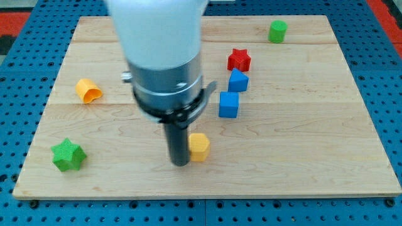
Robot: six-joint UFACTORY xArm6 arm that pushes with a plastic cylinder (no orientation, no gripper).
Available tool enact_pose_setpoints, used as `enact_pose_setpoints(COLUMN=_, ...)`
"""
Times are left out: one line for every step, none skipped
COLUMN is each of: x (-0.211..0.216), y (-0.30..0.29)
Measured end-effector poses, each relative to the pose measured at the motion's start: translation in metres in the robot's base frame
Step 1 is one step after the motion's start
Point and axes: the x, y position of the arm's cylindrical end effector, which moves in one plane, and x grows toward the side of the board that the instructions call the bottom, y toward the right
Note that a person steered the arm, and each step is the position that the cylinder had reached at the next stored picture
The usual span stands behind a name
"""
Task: Move the yellow hexagon below the blue cube
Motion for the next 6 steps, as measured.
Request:
enact_pose_setpoints(x=-0.019, y=0.026)
enact_pose_setpoints(x=0.007, y=0.03)
enact_pose_setpoints(x=0.023, y=0.043)
enact_pose_setpoints(x=0.006, y=0.044)
enact_pose_setpoints(x=-0.003, y=0.054)
enact_pose_setpoints(x=0.002, y=0.07)
